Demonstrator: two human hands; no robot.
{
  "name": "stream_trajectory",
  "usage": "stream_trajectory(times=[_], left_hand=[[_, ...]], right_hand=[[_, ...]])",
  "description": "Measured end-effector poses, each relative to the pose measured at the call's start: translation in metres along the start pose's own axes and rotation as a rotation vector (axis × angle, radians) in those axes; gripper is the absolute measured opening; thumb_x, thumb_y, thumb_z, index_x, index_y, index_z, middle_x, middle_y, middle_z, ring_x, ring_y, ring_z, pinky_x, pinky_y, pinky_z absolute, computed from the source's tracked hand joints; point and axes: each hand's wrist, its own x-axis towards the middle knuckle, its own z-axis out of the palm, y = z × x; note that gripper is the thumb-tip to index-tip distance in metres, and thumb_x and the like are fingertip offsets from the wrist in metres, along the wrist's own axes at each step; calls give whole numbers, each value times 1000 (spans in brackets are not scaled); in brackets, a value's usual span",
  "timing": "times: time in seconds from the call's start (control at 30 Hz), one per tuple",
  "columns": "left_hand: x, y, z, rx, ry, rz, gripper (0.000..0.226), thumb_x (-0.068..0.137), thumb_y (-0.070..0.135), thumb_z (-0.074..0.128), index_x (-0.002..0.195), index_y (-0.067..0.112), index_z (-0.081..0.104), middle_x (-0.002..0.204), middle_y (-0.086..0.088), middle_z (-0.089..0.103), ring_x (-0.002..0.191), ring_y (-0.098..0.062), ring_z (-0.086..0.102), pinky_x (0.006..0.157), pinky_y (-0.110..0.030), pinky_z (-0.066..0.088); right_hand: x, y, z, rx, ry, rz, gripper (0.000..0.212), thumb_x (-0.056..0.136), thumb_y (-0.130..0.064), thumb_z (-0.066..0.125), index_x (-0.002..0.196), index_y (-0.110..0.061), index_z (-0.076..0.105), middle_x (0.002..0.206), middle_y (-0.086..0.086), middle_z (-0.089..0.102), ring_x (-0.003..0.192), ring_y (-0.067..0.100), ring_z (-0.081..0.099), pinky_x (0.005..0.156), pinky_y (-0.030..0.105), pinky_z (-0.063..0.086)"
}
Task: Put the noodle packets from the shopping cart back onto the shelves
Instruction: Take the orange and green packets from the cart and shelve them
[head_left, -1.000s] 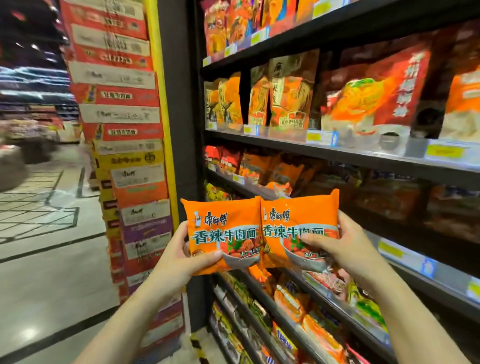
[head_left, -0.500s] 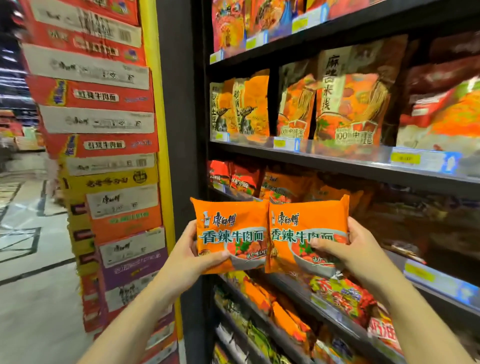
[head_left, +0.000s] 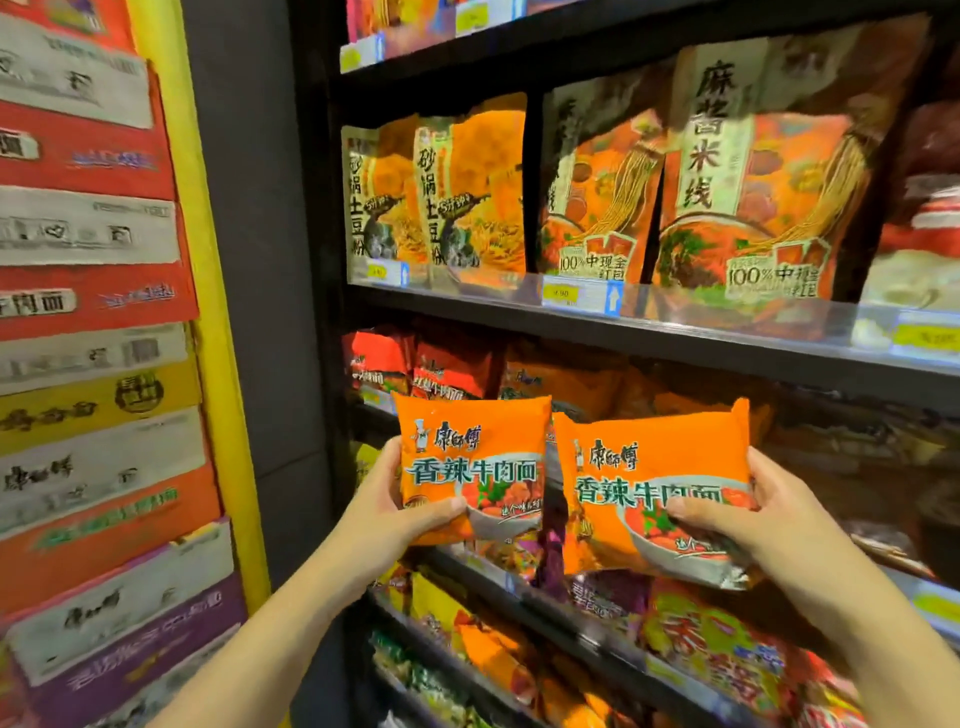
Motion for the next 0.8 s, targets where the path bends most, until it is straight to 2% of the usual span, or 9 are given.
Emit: stream_trajectory(times=[0.07,0.2,0.3,0.37,0.53,0.6,0.63,0.7,0.8], left_hand=[[22,-11,3,-11,-20,6,62,80,16,82,130,32,50,120,10,72,111,-12,70,85,-27,59],[74,-25,15,-19,-85,7,64,81,17,83,132,36,50,123,6,72,114,-16,69,93,-38,57],[112,-23,25,-32,-114,39,63,82,11,79,133,35,50,122,7,72,112,-13,70,86,-27,58],[137,-24,30,-25,-135,61,61,83,11,78,132,36,51,124,7,71,112,-13,70,85,-26,58],[179,-35,32,-28,-183,45,60,79,18,85,130,30,57,123,-1,72,113,-23,70,97,-46,55],[189,-37,34,-67,-205,47,64,73,24,87,130,28,57,123,-4,72,113,-25,70,96,-48,54],[195,-38,35,-84,-205,51,65,73,23,87,130,27,56,123,-4,72,113,-25,70,96,-46,54],[205,-40,40,-76,-196,68,57,81,14,84,129,26,55,120,-2,73,111,-20,71,94,-39,55],[213,-38,45,38,-184,93,39,90,9,73,120,25,54,111,-1,73,100,-6,71,79,-18,55]], right_hand=[[11,7,-5,8,19,7,49,72,-11,81,117,-17,64,102,3,80,90,23,78,70,32,63],[36,19,-9,11,24,23,53,69,-11,82,119,-17,64,105,5,79,93,27,77,75,34,64],[54,22,-16,-21,15,31,53,70,-11,83,119,-17,63,105,4,79,94,26,77,80,39,64],[64,23,-22,-19,48,38,53,70,-10,83,119,-15,63,104,5,79,93,27,77,82,42,63],[71,31,-33,25,136,83,57,64,-13,86,116,-6,63,101,10,79,90,30,78,75,39,64],[71,31,-34,35,151,99,66,61,-17,95,117,-4,63,102,12,79,92,32,77,78,41,64],[71,30,-34,35,160,106,71,59,-21,98,118,-4,63,104,13,79,93,33,77,81,45,63],[71,27,-33,55,192,106,65,64,-19,94,119,-3,63,105,14,78,95,35,76,89,50,59],[70,23,-29,70,258,98,59,66,-14,83,120,-2,62,107,15,78,96,36,76,93,52,56]])
